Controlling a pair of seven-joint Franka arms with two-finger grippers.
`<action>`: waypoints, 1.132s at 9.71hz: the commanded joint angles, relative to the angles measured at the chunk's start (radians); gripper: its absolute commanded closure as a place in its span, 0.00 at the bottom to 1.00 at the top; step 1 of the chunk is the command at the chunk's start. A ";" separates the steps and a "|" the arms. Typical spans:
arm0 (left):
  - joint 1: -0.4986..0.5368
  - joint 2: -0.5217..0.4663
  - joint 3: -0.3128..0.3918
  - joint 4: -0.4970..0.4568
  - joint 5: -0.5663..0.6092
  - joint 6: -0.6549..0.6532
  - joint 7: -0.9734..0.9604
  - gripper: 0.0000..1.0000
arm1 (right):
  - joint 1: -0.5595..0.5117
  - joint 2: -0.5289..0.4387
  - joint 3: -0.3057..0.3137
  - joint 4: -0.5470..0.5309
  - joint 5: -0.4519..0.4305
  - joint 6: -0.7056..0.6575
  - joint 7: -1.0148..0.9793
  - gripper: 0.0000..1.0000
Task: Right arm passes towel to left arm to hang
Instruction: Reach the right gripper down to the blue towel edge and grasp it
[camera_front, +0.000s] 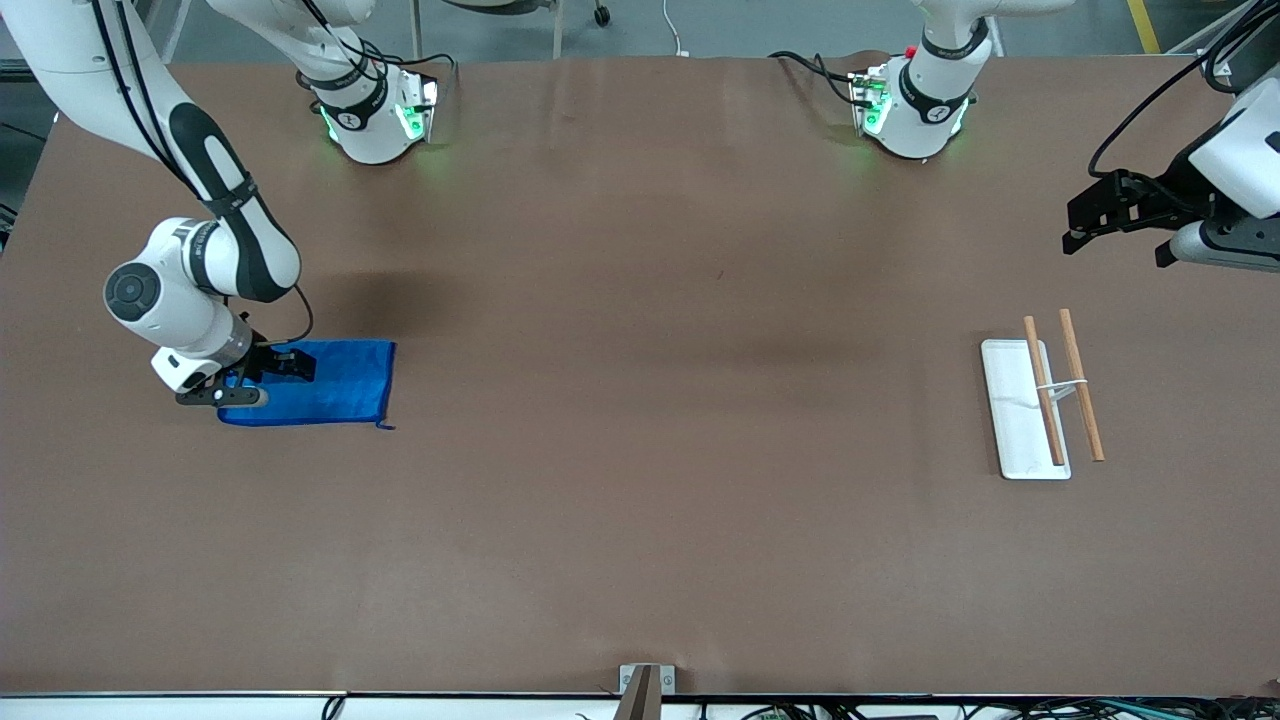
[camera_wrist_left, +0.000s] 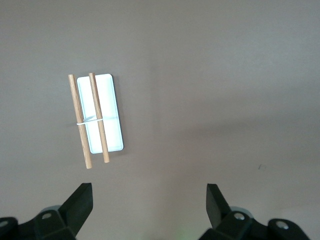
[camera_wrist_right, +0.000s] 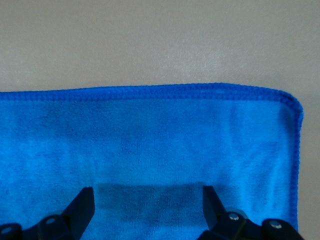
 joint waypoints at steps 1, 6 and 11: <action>0.002 0.012 0.002 -0.023 -0.016 -0.011 0.018 0.00 | -0.010 0.006 0.008 -0.014 -0.011 0.044 -0.011 0.17; 0.002 0.021 0.002 -0.021 -0.016 -0.011 0.018 0.00 | -0.015 -0.001 0.012 -0.037 0.003 0.043 0.003 0.99; 0.002 0.044 0.006 -0.017 -0.031 -0.011 0.016 0.00 | 0.007 -0.089 0.017 0.174 0.006 -0.372 0.026 1.00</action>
